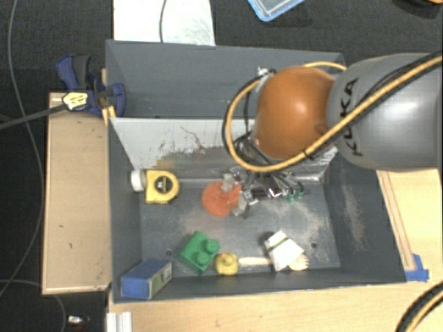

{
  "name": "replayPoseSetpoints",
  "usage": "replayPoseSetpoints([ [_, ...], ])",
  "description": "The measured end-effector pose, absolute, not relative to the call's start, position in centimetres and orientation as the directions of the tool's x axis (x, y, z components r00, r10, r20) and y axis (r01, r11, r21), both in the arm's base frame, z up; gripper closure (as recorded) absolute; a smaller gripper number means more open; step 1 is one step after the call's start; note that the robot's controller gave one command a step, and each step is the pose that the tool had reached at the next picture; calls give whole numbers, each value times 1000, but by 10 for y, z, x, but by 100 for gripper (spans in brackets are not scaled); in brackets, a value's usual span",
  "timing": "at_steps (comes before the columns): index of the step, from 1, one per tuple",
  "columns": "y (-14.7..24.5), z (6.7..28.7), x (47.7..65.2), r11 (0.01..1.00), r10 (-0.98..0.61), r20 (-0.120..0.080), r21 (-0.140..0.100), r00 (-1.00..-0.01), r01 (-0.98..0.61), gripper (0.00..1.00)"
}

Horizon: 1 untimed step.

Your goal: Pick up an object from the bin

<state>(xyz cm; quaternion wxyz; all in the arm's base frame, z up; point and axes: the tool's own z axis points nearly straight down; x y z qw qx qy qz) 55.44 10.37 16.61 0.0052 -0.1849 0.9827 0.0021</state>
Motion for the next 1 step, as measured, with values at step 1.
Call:
replayPoseSetpoints([
  [1,112,203,564,935,-355,-9,2,-935,-355,100],
])
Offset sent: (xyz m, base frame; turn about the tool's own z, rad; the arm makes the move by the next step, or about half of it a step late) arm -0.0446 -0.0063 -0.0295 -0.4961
